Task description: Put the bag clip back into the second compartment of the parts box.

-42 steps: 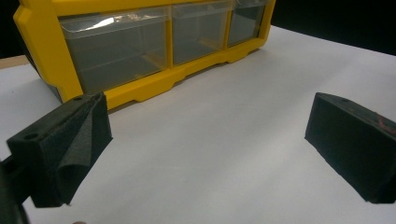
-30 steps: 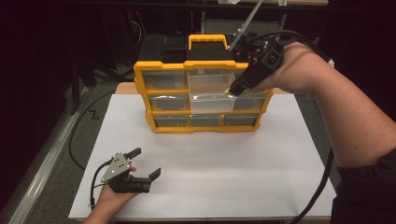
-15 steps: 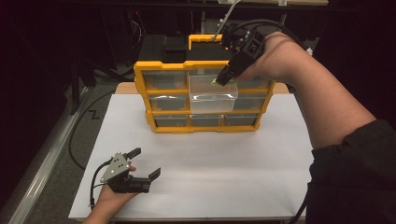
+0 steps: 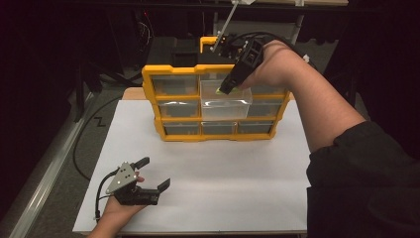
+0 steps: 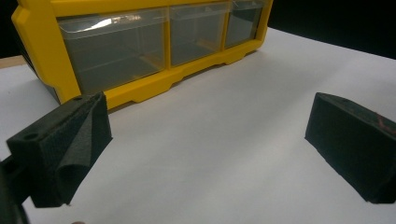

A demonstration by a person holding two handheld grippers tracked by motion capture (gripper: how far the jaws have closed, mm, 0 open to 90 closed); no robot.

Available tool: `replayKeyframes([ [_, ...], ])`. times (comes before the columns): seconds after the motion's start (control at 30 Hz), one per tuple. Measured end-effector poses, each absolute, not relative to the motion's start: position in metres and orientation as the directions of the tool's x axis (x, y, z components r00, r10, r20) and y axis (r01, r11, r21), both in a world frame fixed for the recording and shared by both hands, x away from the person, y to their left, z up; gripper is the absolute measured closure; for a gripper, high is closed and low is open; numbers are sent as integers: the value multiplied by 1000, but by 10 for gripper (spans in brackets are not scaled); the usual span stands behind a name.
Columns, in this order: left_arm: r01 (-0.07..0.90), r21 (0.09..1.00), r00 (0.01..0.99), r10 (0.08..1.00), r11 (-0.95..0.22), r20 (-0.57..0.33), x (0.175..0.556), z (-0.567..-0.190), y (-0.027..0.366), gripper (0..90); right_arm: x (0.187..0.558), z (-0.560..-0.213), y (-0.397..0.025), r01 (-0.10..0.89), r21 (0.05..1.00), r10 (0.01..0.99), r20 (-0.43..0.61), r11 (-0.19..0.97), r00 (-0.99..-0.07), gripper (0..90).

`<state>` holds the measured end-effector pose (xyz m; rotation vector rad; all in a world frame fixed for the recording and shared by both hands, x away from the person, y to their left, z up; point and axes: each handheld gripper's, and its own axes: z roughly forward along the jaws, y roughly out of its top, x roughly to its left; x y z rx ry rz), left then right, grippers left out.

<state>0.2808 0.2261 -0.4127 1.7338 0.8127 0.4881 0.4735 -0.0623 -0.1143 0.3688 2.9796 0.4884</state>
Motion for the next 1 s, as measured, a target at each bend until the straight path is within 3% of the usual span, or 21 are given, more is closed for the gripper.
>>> replayKeyframes([
  [0.3,276,948,680,729,-158,-76,281,-413,226,16,478,-127,-60,221,323,249,-45,920,-968,786],
  [0.77,276,948,678,731,-157,-77,281,-413,226,16,475,-116,-65,223,361,256,-47,906,-966,781],
  [0.8,276,948,678,731,-156,-77,281,-413,226,16,475,-116,-66,222,363,257,-49,905,-965,752],
  [0.87,276,948,678,731,-156,-77,281,-413,226,16,476,-116,-66,232,373,267,-46,898,-963,547],
  [0.9,277,948,678,731,-156,-77,281,-413,226,16,476,-116,-66,233,376,272,-52,897,-961,489],
  [1.0,278,948,679,730,-157,-78,281,-413,226,16,475,-112,-68,243,389,287,-60,889,-956,420],
])
